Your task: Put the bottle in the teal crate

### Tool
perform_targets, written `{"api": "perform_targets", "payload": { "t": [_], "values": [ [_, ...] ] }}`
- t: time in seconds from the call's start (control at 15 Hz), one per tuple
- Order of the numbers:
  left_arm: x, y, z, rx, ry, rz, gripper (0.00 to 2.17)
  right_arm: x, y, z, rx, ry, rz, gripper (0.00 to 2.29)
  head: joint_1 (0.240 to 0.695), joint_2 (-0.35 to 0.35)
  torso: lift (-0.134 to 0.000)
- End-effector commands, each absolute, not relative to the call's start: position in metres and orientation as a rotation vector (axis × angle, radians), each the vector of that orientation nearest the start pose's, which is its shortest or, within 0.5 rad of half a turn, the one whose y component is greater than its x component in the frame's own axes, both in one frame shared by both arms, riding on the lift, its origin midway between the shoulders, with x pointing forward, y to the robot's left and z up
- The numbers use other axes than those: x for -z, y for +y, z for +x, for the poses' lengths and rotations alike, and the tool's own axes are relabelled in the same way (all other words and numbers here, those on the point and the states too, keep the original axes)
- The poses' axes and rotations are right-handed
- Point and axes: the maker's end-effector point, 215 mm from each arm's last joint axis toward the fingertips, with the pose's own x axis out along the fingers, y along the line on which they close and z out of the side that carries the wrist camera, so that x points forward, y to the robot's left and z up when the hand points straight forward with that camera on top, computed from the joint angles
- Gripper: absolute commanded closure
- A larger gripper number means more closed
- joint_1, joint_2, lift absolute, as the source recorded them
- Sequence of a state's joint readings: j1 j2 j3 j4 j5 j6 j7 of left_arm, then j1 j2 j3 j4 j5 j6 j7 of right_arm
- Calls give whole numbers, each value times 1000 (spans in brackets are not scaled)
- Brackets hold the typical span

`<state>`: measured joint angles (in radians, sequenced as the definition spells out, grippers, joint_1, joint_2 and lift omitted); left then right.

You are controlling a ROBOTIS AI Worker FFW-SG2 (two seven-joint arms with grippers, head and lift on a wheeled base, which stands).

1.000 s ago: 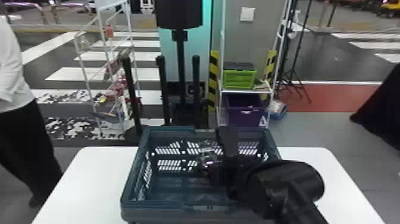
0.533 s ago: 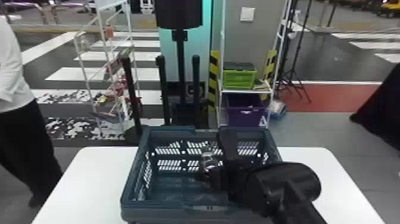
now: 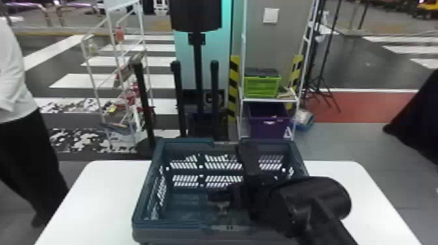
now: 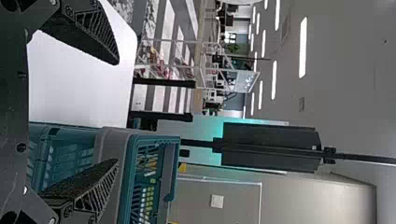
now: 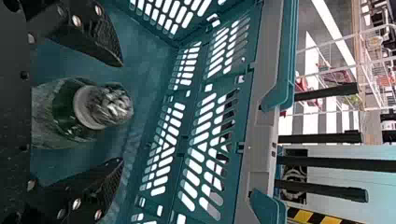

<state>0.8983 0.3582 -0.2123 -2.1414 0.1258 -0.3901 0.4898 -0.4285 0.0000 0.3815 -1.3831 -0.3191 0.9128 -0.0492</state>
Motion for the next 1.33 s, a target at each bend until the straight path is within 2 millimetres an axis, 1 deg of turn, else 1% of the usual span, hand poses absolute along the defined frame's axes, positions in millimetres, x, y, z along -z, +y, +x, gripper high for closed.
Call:
{"api": "perform_targets", "payload": {
  "t": [0.0,0.2,0.27,0.4,0.47,0.53,0.67,0.8,0.93,1.0,1.27],
  "values": [
    [339,238,302,-124,8,-71,144,423,-6,607,-415,686,-13,12,499,0,0],
    [339,240,301,-128,8,-69,144,391,6,606,-438,614,1,16,499,0,0],
    [339,240,301,-128,8,-69,144,383,4,603,-437,590,2,16,499,0,0],
    [339,240,301,-127,8,-68,144,363,-5,598,-430,522,-2,16,499,0,0],
    [341,240,300,-128,13,-68,144,360,-13,592,-417,487,-8,16,499,0,0],
    [341,240,300,-127,12,-66,144,352,-20,589,-405,436,-4,16,499,0,0],
    [341,240,301,-127,10,-66,144,336,-41,579,-379,314,21,16,499,0,0],
    [340,239,302,-126,9,-66,144,323,-55,561,-365,221,49,16,499,0,0],
    [341,239,304,-127,11,-66,144,316,-82,539,-326,151,80,16,499,0,0],
    [341,239,304,-126,14,-64,144,313,-93,527,-309,114,93,16,499,0,0],
    [344,239,305,-129,20,-60,144,311,-137,468,-230,15,105,16,499,0,0]
  ]
}}
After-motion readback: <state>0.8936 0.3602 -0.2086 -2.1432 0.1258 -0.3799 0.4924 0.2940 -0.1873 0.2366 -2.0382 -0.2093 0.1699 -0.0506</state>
